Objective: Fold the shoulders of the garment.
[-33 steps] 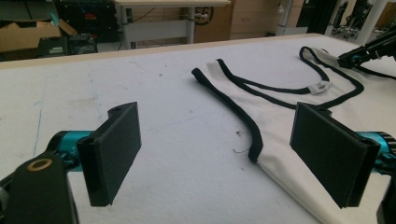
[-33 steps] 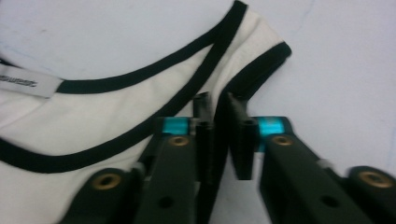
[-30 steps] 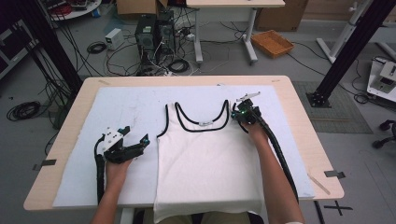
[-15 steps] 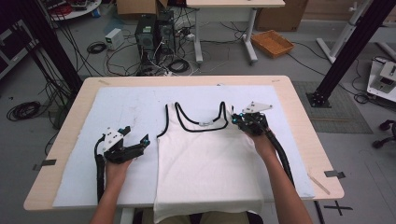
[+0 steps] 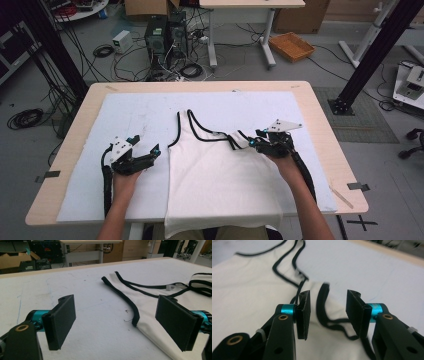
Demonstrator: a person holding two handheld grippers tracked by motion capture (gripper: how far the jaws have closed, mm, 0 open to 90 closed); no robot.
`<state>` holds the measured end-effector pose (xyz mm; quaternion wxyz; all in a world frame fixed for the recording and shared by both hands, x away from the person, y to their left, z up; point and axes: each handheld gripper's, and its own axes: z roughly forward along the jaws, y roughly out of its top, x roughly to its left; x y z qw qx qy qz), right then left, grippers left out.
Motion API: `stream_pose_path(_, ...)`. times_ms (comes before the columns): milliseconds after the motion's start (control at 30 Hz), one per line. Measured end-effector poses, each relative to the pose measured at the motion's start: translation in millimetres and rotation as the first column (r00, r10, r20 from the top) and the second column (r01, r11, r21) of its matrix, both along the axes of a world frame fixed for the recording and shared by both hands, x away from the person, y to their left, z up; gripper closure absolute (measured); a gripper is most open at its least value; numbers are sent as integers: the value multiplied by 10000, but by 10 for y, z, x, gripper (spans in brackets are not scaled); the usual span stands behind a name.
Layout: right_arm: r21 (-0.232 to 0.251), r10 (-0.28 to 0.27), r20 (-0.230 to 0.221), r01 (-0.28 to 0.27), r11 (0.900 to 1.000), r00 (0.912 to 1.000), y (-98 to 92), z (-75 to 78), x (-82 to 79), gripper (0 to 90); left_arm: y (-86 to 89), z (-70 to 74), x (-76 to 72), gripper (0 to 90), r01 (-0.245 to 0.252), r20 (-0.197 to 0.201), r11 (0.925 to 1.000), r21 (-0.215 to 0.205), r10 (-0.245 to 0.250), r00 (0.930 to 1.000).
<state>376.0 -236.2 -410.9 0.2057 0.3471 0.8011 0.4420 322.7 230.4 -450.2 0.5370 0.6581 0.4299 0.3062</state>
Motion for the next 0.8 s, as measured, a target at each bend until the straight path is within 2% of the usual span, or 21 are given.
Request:
stream_pose_path(100, -122, -138, -49, 137, 9998, 9999, 88, 56, 63, 522, 13, -1, 6, 166, -20, -45, 9999, -103, 19, 10000)
stream_pose_path(200, -522, -223, -406, 202, 9984, 9989, 338, 27, 235, 491, 14, -1, 12, 166, -51, -98, 9999, -156, 49, 9999)
stream_pose_path(233, -522, -223, -406, 202, 9984, 9989, 338, 27, 235, 491, 14, -1, 12, 166, -55, -105, 9999, -155, 53, 9999)
stream_pose_path(267, -924, -391, -733, 323, 9952, 9965, 480, -15, 345, 502, 14, -1, 12, 166, -30, -88, 9999, -122, 29, 10000)
stream_pose_path(300, -924, -391, -733, 323, 9952, 9965, 480, -15, 345, 502, 14, -1, 12, 166, -30, -88, 9999, -122, 29, 10000)
stream_pose_path(333, -1282, -493, -1093, 351, 9911, 9928, 576, -70, 455, 567, 13, -1, 11, 166, -16, -73, 9999, -99, 15, 10000)
stream_pose_path(367, -1282, -493, -1093, 351, 9911, 9928, 576, -70, 455, 567, 10, 0, 9, 166, -22, -76, 10000, -82, 21, 10000)
stream_pose_path(400, -1673, -541, -1123, 348, 9853, 9922, 616, -101, 497, 830, 6, -1, 7, 166, -22, -51, 10000, -81, 22, 10000)
stream_pose_path(467, -1676, -538, -1022, 362, 9852, 9933, 610, -95, 488, 857, 6, -1, 7, 166, 1, -32, 10000, -21, -1, 10000)
stream_pose_path(567, -1117, -303, -559, 239, 9935, 9980, 512, -28, 397, 871, 4, 1, 5, 166, 59, -41, 10000, 28, -59, 10000)
stream_pose_path(600, -836, -117, -234, 97, 9964, 9997, 408, 12, 291, 871, -1, 1, 3, 166, 50, -22, 10000, 37, -50, 10000)
stream_pose_path(633, -637, 16, -104, -23, 9980, 9999, 342, 23, 227, 871, -3, 0, 3, 166, 45, -6, 10000, 59, -45, 10000)
stream_pose_path(667, -637, 16, -104, -23, 9980, 9999, 342, 23, 227, 871, -3, 0, 3, 166, 45, -6, 10000, 59, -45, 10000)
stream_pose_path(700, -81, 209, 52, -208, 9997, 9998, 198, 25, 95, 870, -3, 1, 3, 166, 58, -5, 9999, 110, -58, 10000)
stream_pose_path(733, -81, 209, 52, -208, 9997, 9998, 198, 25, 95, 870, -3, 1, 3, 166, 58, -5, 9999, 110, -58, 10000)
stream_pose_path(767, 305, 406, 202, -412, 9987, 9990, 55, -7, -48, 870, -3, 1, 3, 166, 49, -10, 9999, 99, -49, 10000)
stream_pose_path(800, 305, 406, 202, -412, 9987, 9990, 55, -7, -48, 870, -3, 1, 2, 166, 29, -14, 10000, 77, -29, 10000)
